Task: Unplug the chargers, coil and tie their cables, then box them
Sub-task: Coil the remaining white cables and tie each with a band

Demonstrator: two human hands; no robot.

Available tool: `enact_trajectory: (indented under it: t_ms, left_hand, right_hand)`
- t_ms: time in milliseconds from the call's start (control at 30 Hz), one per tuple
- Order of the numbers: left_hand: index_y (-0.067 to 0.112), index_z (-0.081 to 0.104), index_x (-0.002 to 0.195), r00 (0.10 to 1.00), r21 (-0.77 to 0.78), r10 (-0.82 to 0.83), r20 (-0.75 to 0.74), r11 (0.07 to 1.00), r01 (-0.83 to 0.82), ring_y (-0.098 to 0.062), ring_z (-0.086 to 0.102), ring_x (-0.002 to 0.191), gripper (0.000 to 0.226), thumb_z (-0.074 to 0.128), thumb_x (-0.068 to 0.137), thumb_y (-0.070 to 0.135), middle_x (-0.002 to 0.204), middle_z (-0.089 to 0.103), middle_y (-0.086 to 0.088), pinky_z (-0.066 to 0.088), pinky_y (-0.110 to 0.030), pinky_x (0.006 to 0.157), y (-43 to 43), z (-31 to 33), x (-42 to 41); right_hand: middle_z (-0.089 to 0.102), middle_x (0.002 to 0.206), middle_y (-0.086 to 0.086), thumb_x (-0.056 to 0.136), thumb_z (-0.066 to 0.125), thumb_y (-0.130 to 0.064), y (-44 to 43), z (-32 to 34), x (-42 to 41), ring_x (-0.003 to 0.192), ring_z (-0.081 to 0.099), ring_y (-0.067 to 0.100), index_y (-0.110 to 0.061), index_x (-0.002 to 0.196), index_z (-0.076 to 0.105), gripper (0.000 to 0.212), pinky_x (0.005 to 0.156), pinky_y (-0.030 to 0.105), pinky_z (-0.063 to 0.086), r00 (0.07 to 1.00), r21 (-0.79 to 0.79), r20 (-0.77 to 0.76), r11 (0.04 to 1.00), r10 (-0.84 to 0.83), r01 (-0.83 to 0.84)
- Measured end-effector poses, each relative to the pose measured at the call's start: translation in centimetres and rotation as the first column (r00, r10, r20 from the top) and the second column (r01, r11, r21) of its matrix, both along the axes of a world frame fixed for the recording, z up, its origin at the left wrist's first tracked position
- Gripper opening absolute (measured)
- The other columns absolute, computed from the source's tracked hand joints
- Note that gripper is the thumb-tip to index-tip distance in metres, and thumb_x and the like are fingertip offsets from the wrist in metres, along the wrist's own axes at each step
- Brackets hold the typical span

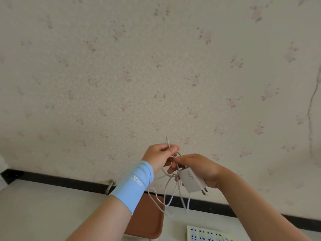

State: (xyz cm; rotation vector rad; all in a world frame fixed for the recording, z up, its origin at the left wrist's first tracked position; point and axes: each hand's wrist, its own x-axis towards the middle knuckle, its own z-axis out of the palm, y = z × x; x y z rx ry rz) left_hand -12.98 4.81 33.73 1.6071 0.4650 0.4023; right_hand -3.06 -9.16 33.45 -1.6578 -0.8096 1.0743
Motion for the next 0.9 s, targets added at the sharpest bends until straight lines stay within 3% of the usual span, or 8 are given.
enact_trajectory:
  t_ms: [133,267,500,567,633,733,833,900]
  left_hand:
    - [0.002,0.071,0.096,0.972,-0.098,0.231,0.043,0.969,-0.226,-0.033,0.073,0.066,0.017,0.061,0.096,0.015,0.079,0.063,-0.009,0.062,-0.038,0.063,0.8,0.0,0.2]
    - [0.001,0.066,0.105,0.954,-0.464,0.298,0.040,0.851,-0.247,-0.025,0.073,0.061,0.017,0.060,0.097,0.015,0.082,0.058,-0.009,0.059,-0.029,0.052,1.2,0.2,0.1]
    - [-0.003,0.064,0.094,0.953,-0.830,0.291,0.080,0.549,-0.098,-0.018,0.072,0.057,0.010,0.062,0.093,0.007,0.082,0.065,-0.013,0.056,-0.022,0.045,1.8,0.5,0.2]
    - [-0.004,0.064,0.095,0.940,-0.847,0.319,0.122,0.527,-0.069,-0.020,0.073,0.060,0.013,0.061,0.094,0.009,0.077,0.066,-0.012,0.057,-0.024,0.047,2.0,0.5,0.2]
    - [-0.004,0.062,0.100,0.944,-0.820,0.301,0.134,0.568,-0.065,-0.022,0.074,0.065,0.023,0.059,0.097,0.018,0.087,0.067,-0.015,0.060,-0.027,0.053,2.1,0.4,0.3]
    - [-0.002,0.058,0.111,0.992,-0.630,0.123,-0.006,0.770,-0.099,-0.030,0.070,0.086,0.046,0.048,0.101,0.042,0.101,0.066,-0.016,0.059,-0.040,0.073,2.2,-0.6,0.5]
    - [0.001,0.064,0.105,0.967,-0.356,-0.184,-0.173,0.928,0.113,-0.029,0.069,0.092,0.024,0.049,0.096,0.017,0.099,0.069,-0.016,0.055,-0.035,0.079,1.2,-0.8,0.1]
    - [0.005,0.070,0.098,0.906,-0.026,-0.283,-0.316,0.957,0.290,-0.022,0.070,0.094,0.021,0.053,0.086,0.003,0.099,0.072,-0.012,0.056,-0.029,0.079,0.5,-1.1,-0.1]
  right_hand:
    - [0.074,0.116,-0.011,0.099,0.056,-0.046,0.1,-0.2,-0.3,0.088,0.073,0.019,-0.027,0.106,0.078,0.030,0.083,0.038,0.055,0.977,-0.101,0.208,0.993,-0.035,0.057]
    - [0.068,0.119,-0.017,0.095,0.057,-0.056,0.2,-0.2,-0.4,0.095,0.068,0.005,-0.040,0.109,0.076,0.029,0.091,0.033,0.046,0.928,-0.149,0.362,0.977,-0.091,0.154]
    - [0.076,0.102,-0.017,0.104,0.048,-0.039,0.0,0.4,-1.2,0.081,0.069,0.010,-0.024,0.113,0.076,0.033,0.069,0.026,0.054,0.987,-0.030,0.163,0.999,0.017,-0.013]
    - [0.075,0.112,-0.008,0.105,0.046,-0.035,0.1,0.3,-1.0,0.086,0.068,0.018,-0.014,0.112,0.073,0.034,0.072,0.030,0.055,0.994,-0.013,0.074,0.997,0.074,-0.073]
    - [0.074,0.116,0.004,0.106,0.044,-0.033,0.1,0.3,-0.8,0.087,0.067,0.024,-0.007,0.109,0.067,0.035,0.073,0.033,0.055,0.996,0.019,0.003,0.996,0.090,-0.090]
    - [0.073,0.104,0.015,0.106,0.042,-0.033,0.3,0.4,-0.7,0.081,0.066,0.026,-0.005,0.102,0.066,0.037,0.072,0.038,0.054,0.997,0.068,-0.063,0.997,-0.035,0.040]
    - [0.071,0.092,0.014,0.105,0.045,-0.033,0.4,0.3,-0.2,0.072,0.065,0.025,-0.011,0.093,0.066,0.032,0.071,0.041,0.053,0.957,0.075,-0.175,0.967,-0.230,0.245]
    - [0.073,0.095,0.012,0.104,0.047,-0.032,0.4,0.3,0.0,0.074,0.064,0.027,-0.013,0.096,0.066,0.028,0.072,0.041,0.052,0.941,0.072,-0.208,0.956,-0.266,0.286]
